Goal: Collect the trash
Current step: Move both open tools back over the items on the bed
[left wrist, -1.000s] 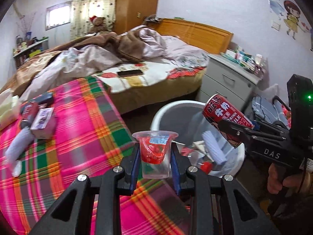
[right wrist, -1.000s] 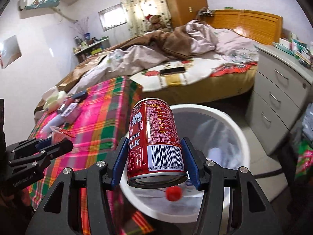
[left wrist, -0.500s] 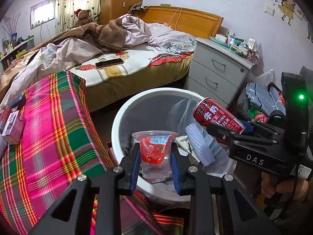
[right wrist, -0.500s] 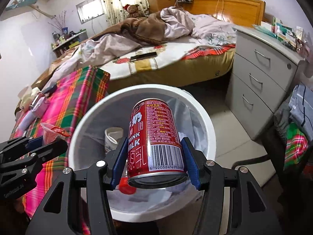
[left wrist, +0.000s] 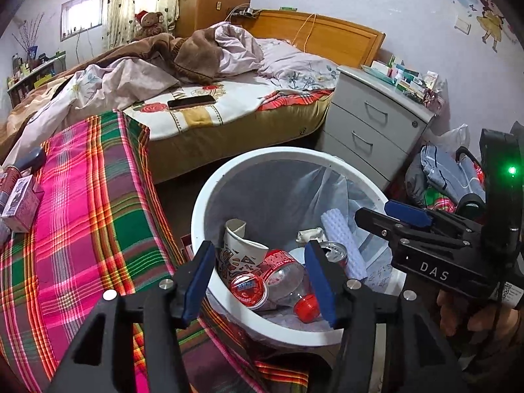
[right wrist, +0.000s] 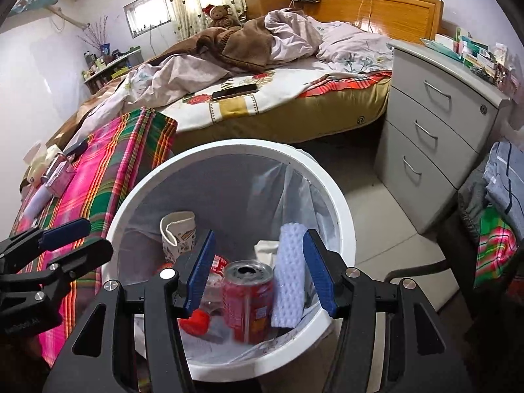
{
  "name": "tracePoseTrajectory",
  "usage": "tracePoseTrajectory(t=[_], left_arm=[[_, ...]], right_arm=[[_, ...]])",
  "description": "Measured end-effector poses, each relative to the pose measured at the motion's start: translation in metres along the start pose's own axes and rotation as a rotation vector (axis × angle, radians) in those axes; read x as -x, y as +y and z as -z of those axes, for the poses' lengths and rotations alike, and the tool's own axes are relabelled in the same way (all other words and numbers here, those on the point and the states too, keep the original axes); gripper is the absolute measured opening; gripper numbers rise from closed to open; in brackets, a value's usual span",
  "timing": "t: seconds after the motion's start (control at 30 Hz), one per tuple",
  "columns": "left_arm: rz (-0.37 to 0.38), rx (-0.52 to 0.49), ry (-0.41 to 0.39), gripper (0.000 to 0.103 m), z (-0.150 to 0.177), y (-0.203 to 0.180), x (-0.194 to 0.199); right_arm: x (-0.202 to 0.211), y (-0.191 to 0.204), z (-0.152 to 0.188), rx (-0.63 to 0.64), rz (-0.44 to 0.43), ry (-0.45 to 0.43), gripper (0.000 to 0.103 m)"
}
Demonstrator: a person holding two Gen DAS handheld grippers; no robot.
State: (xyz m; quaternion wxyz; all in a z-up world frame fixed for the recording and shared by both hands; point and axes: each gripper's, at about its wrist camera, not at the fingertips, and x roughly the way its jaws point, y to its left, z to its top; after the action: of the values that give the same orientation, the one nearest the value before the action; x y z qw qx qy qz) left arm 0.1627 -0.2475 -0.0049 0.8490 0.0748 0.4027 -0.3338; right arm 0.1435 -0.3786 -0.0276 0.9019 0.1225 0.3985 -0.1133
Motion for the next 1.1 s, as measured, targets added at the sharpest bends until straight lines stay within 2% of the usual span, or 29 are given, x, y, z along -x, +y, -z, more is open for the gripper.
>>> tracePoseTrajectory(t=[0.67,1.1], left_arm=[[-0.042,0.065,-0.041,0.059,0.015,0.033,0.034],[-0.110,0.124,-0.088,0.059,0.030,0.075,0.068]], right_arm=[[0.013,0.032,0.000,0.029,-0.029,-0.030,0.057],[0.017,0.078,0.001,0.090,-0.087,-0.055,0.057]])
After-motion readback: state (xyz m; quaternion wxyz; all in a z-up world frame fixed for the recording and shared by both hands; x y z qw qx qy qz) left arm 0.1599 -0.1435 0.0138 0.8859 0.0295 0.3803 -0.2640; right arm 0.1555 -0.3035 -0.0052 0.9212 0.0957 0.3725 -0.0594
